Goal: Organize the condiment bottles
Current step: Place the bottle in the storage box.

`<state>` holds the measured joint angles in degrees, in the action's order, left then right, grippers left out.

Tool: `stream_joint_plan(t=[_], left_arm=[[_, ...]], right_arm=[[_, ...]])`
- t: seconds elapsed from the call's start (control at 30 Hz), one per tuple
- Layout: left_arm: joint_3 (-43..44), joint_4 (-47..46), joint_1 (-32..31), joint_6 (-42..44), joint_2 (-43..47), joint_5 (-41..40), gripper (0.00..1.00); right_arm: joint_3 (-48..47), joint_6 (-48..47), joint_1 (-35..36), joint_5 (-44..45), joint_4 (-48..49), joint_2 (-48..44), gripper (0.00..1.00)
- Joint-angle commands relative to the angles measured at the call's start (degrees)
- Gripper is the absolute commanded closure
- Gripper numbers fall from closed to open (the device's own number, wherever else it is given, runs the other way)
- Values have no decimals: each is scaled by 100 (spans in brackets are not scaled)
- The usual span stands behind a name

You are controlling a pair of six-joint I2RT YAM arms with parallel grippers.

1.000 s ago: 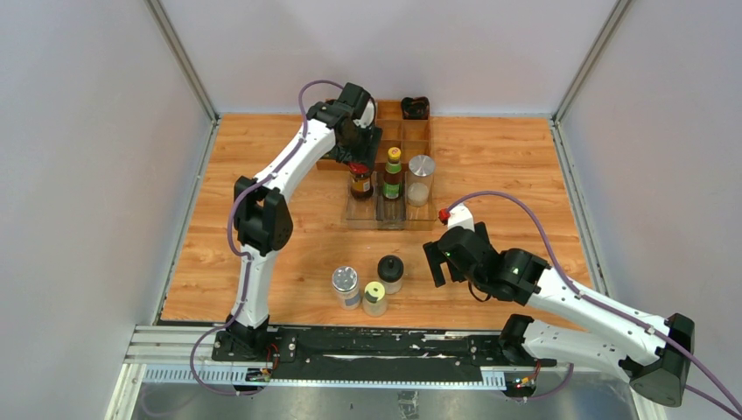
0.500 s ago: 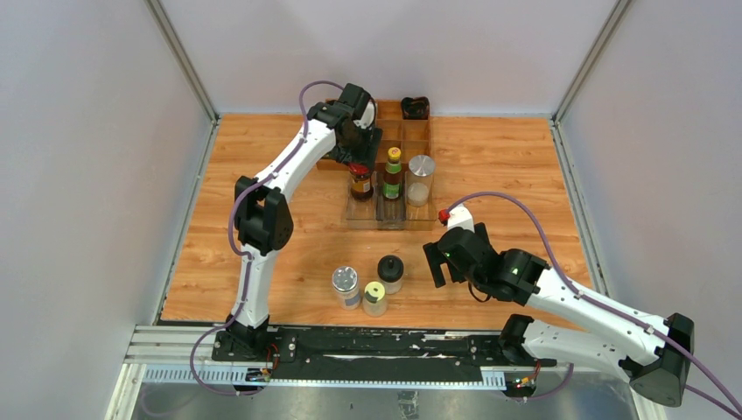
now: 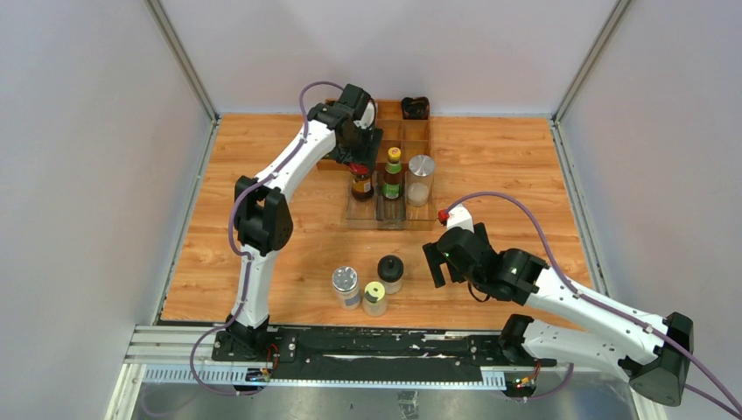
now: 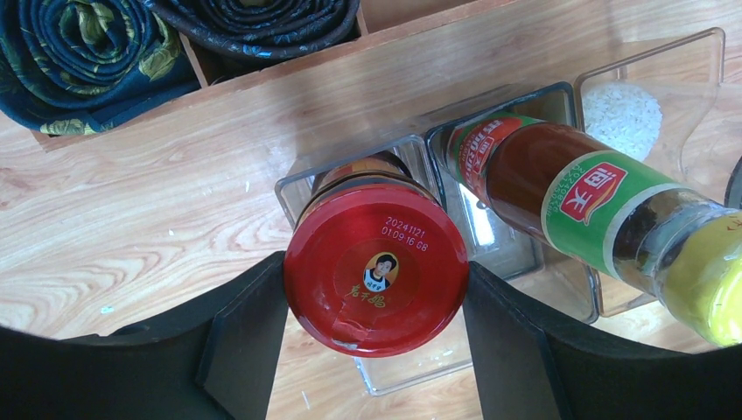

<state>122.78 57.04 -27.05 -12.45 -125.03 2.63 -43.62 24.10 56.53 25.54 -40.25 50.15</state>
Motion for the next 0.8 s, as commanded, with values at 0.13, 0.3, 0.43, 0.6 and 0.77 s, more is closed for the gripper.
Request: stream_joint_plan(t=[0.13, 0.3, 0.43, 0.6, 0.77], left_arm=[[-237, -112, 50, 41, 128, 271, 23], [-393, -114, 50, 60, 213, 264, 18], [-477, -114, 50, 76, 247, 255, 16], [-509, -114, 50, 76, 284, 274, 16], [-587, -114, 50, 76, 368, 268, 15]], right_arm=[[65, -61, 55, 122, -18, -8, 1], [75, -60, 60, 120, -18, -14, 1], [80, -59, 59, 126, -17, -16, 1], [81, -52, 60, 109, -18, -40, 1], [81, -54, 60, 101, -13, -29, 1]])
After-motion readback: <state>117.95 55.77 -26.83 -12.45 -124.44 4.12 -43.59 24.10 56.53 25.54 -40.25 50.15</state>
